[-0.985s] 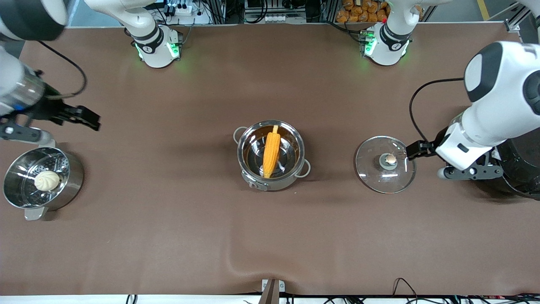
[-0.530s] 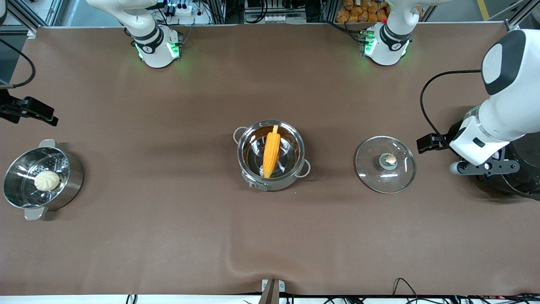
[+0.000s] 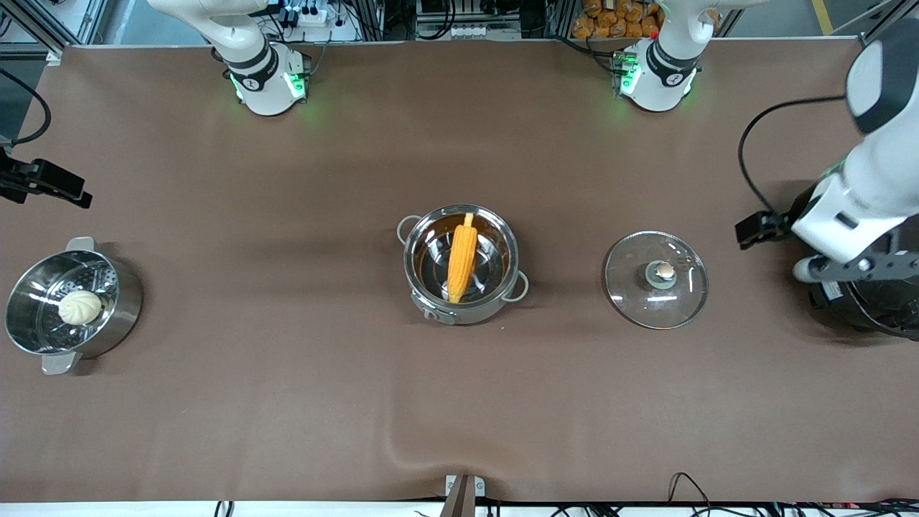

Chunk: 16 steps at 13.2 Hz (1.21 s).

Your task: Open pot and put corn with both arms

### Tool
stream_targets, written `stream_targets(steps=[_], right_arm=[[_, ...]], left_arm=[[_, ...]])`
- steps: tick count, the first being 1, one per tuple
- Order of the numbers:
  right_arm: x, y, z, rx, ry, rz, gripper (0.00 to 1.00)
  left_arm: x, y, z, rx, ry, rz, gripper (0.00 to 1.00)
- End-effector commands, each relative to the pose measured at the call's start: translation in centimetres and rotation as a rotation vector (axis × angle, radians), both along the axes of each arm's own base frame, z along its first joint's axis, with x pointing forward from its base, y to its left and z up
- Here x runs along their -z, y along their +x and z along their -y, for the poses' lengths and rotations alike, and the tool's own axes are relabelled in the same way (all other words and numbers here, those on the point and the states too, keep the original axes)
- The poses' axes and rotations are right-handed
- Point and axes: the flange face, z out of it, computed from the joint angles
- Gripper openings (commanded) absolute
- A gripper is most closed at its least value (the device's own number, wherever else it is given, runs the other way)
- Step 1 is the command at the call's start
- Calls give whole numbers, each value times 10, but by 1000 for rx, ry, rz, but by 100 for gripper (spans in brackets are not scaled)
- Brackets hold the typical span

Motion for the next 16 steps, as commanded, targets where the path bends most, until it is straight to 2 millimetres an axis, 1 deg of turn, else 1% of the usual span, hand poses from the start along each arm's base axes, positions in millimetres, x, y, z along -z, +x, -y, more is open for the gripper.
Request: stream_targets(steps=[1,2,3,5,6,8,13,15,16], right_arm=[[-19,-4,0,-7,19,24,100],[-24,-3,-1,-11,18,34,100],[-25,-4,-2,-14,18,36,100],[-25,-4,-1,-12,18,36,100],[-24,-4,0,-11,17,30,100],[-20,-3,1,-9,19,16,100],[-19,-4,1,-9,21,10,100],[-19,-3,-7,-21,31,11,100],[-19,-3,-7,-20,35,10,100]], left_arm=[[-36,-24,-17,3,26,19,100],[-49,-33,-26,9,11,34,100],[-56,-38,-30,7,-11,40,100],[-63,-45,-38,-12,-51,23,100],[-69,-52,-38,-13,-57,21,100],[-74,-59,-37,-9,-75,5,100],[-71,-66,-31,14,-73,-20,100],[-70,-66,-28,33,-59,-22,100],[-71,-65,-27,36,-57,-19,100]])
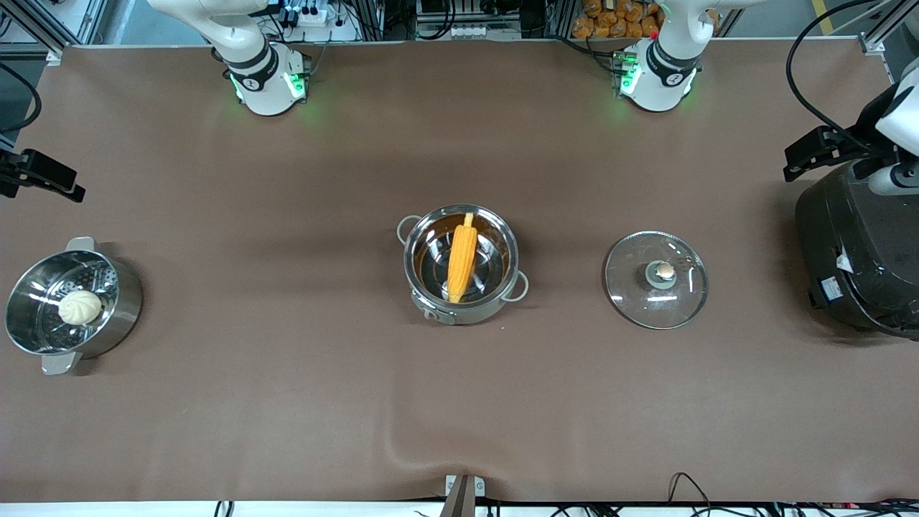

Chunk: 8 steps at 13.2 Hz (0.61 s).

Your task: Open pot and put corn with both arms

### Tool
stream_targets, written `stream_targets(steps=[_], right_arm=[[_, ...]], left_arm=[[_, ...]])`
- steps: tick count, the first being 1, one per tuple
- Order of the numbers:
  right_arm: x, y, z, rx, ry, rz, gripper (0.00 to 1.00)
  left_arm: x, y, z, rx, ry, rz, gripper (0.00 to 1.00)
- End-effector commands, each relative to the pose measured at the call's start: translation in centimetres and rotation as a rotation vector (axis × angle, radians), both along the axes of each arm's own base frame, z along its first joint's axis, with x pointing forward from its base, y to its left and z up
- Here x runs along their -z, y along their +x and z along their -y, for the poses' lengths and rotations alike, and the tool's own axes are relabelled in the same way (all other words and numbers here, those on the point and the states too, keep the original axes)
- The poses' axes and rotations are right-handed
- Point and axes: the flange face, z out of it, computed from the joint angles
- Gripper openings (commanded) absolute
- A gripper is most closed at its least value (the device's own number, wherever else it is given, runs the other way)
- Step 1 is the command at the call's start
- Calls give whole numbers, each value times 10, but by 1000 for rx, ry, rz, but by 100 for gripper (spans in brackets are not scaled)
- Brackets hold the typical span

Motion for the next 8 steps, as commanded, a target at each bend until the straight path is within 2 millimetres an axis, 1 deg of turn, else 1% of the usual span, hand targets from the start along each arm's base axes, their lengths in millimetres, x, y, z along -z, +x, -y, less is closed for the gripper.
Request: stream_targets(steps=[1,4,8], right_arm=[[-2,-2,-2,-14,25,-11,100],[1,-3,-1,-13,59,-21,100],[0,-3,-3,-18,60,-19,100]], left_arm=[[-4,-8,3,29,-5,1,100],[-5,-8,4,31,-2,6,100],[-7,-9,5,37,-2,9,100]])
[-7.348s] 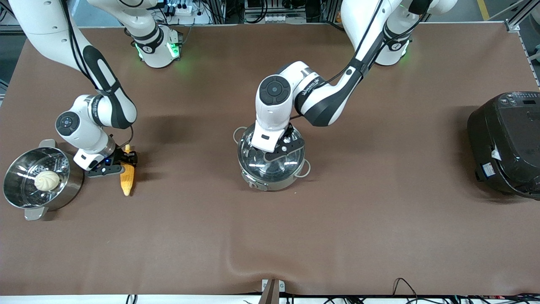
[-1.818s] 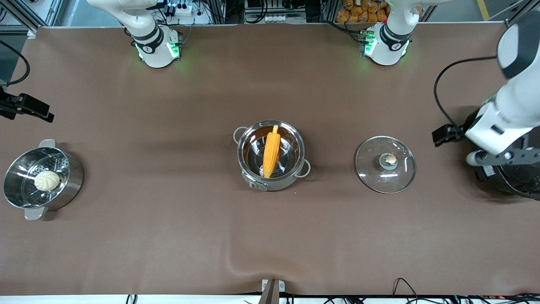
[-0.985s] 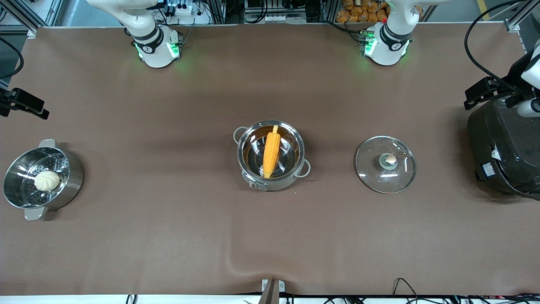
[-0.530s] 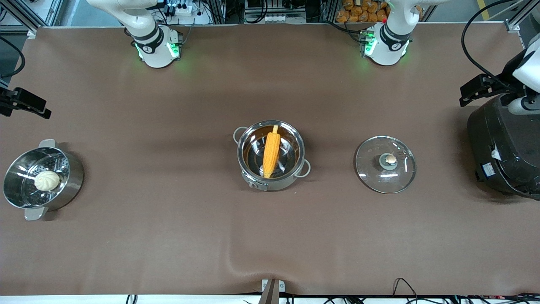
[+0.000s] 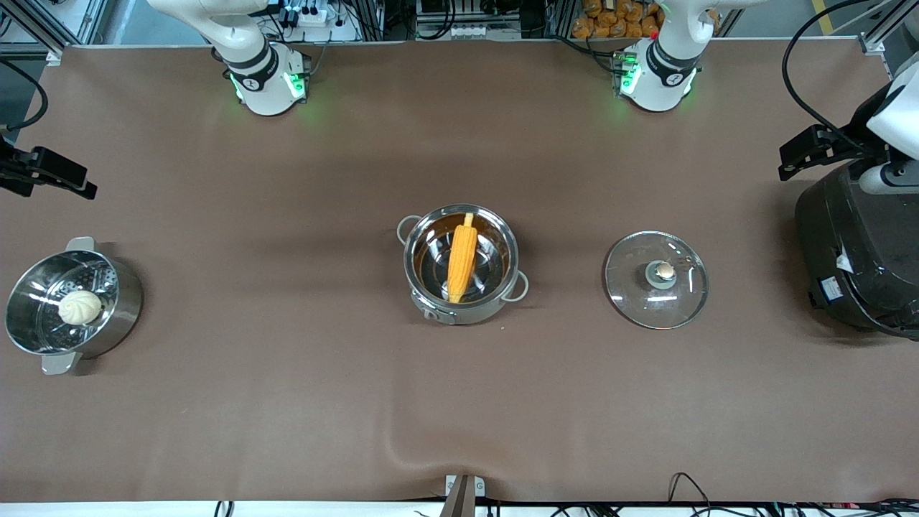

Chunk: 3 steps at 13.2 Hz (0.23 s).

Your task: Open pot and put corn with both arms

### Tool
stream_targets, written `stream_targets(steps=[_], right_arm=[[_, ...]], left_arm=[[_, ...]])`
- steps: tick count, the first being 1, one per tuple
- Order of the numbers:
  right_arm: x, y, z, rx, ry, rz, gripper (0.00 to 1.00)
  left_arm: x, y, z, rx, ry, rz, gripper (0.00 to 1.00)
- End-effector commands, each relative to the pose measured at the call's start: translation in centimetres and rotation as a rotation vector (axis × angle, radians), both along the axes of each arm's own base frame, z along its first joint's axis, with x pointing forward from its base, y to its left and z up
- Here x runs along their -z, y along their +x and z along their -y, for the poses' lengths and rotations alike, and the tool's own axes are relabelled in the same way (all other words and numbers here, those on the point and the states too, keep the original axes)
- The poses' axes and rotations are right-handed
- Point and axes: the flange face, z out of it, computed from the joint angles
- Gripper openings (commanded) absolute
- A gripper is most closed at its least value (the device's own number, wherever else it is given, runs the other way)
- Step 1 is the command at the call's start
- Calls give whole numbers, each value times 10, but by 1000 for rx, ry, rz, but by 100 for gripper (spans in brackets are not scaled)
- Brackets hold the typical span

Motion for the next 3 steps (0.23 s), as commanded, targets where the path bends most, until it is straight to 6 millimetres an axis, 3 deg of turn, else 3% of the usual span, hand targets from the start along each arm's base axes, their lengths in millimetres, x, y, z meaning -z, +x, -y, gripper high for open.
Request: stream_targets(steps=[1,3], right_arm=[[-2,-2,5,-10,17,-4,100],[-2,-2,5,-13,7,-5,100]], left_arm=[[-6,-8,0,22,-2,9,100],[-6,-8,1,14,-3,9,100]])
